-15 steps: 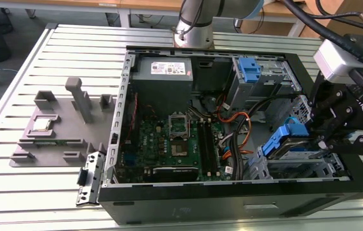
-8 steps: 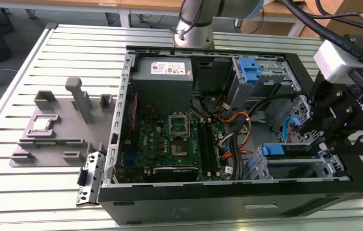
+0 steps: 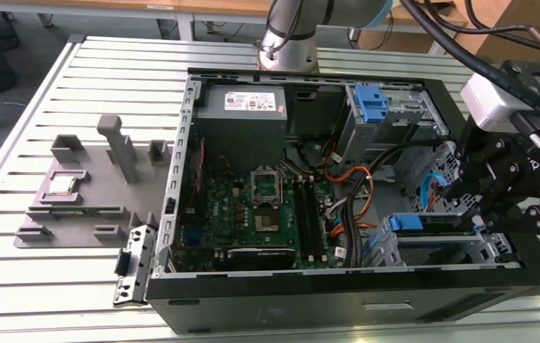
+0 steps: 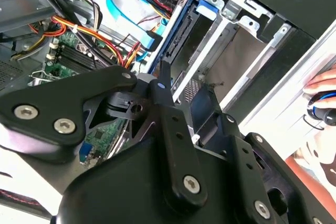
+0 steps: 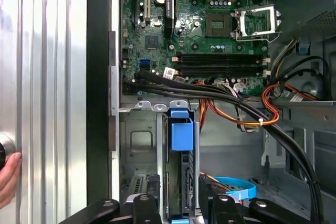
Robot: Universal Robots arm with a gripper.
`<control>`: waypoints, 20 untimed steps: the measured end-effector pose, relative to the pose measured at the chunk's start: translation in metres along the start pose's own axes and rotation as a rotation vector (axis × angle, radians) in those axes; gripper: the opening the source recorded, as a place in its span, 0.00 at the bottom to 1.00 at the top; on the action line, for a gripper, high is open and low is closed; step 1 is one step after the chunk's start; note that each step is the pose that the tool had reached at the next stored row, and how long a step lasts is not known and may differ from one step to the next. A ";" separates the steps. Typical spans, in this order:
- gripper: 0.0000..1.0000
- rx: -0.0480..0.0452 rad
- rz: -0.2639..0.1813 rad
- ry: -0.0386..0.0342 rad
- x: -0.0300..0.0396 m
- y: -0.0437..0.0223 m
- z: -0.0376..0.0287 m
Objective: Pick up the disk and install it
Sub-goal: 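Insert the disk into the insertion slot, then insert the first disk wire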
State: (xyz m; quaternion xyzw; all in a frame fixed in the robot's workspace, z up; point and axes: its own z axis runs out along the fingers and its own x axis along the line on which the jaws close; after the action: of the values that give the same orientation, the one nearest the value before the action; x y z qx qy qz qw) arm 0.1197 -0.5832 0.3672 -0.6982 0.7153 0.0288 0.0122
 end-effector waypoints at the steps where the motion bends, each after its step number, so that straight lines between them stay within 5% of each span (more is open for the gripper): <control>1: 0.42 0.0002 0.000 0.0000 -0.0006 0.0000 0.0004; 7: 0.42 0.0008 0.000 -0.0002 -0.0073 0.0002 0.0031; 20: 0.42 0.0009 0.000 -0.0001 -0.0074 0.0002 0.0043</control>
State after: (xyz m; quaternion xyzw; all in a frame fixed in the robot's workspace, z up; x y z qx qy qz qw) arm 0.1196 -0.5756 0.3634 -0.6982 0.7152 0.0285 0.0126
